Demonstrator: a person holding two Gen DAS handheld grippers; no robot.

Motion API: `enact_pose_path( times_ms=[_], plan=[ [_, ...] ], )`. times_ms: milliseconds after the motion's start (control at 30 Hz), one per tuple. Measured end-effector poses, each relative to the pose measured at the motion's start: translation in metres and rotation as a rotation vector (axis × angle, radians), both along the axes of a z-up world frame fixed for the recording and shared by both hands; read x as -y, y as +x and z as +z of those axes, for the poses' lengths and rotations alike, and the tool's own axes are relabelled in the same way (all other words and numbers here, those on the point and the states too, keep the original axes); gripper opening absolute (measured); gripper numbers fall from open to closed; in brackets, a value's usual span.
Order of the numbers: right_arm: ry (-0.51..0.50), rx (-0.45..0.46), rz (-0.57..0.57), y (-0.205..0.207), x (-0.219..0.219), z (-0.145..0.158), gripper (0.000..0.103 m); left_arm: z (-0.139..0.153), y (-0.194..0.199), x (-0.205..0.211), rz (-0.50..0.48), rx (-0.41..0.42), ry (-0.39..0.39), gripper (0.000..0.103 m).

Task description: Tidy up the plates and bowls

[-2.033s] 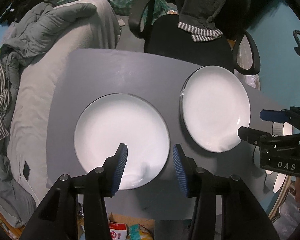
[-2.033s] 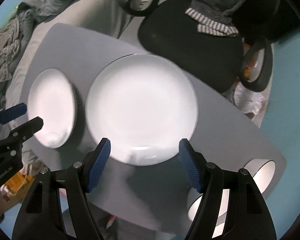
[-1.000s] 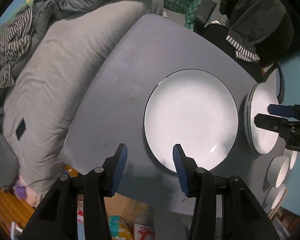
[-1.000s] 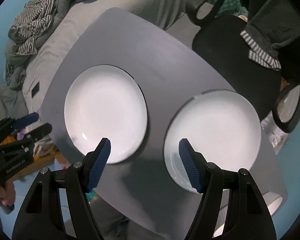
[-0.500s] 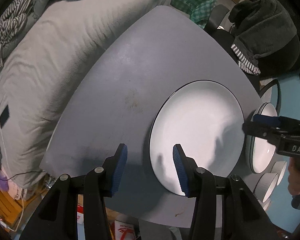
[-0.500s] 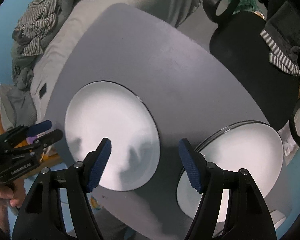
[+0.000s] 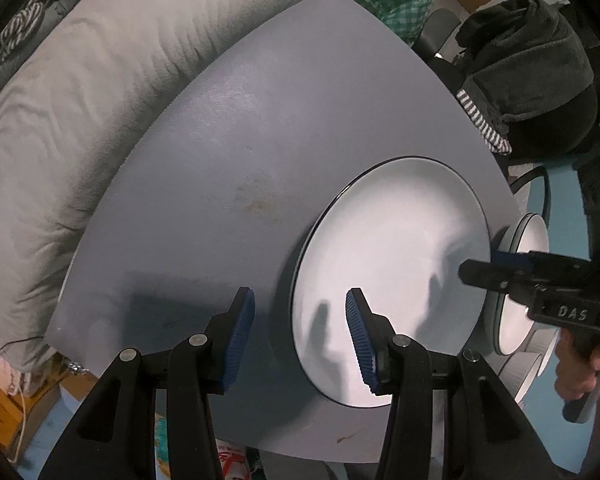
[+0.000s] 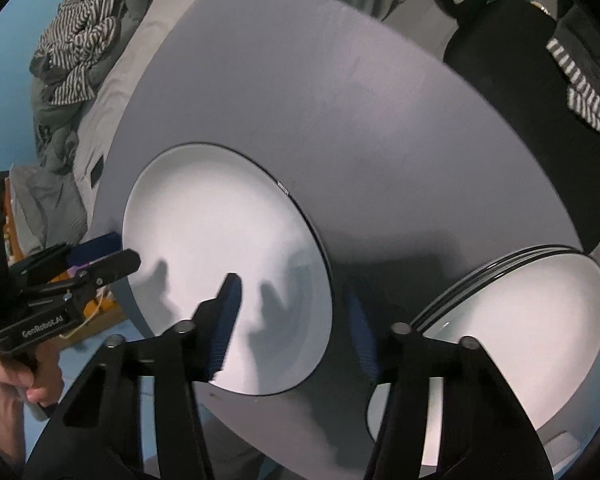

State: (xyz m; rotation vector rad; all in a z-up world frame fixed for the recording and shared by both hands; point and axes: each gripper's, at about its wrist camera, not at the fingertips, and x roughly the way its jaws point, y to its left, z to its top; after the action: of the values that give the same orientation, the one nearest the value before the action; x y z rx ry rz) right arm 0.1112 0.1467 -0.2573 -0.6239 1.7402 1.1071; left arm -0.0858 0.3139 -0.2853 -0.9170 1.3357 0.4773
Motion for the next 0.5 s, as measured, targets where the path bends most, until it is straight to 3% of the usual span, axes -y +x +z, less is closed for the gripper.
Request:
enact_pose_path(
  times_ms=[167, 300, 500],
  plan=[
    [-0.007, -0.008, -0.008, 0.000, 0.001, -0.003, 0.042, -0.002, 0.001, -0.001, 0.009, 0.010, -0.007, 0.048],
    [-0.020, -0.012, -0.020, 0.001, 0.002, -0.007, 0.033, -0.006, -0.001, -0.002, -0.002, 0.004, -0.018, 0.032],
    [-0.017, -0.013, -0.030, 0.003, 0.005, -0.008, 0.026, -0.012, -0.001, 0.001, -0.021, -0.002, -0.027, 0.025]
  ],
)
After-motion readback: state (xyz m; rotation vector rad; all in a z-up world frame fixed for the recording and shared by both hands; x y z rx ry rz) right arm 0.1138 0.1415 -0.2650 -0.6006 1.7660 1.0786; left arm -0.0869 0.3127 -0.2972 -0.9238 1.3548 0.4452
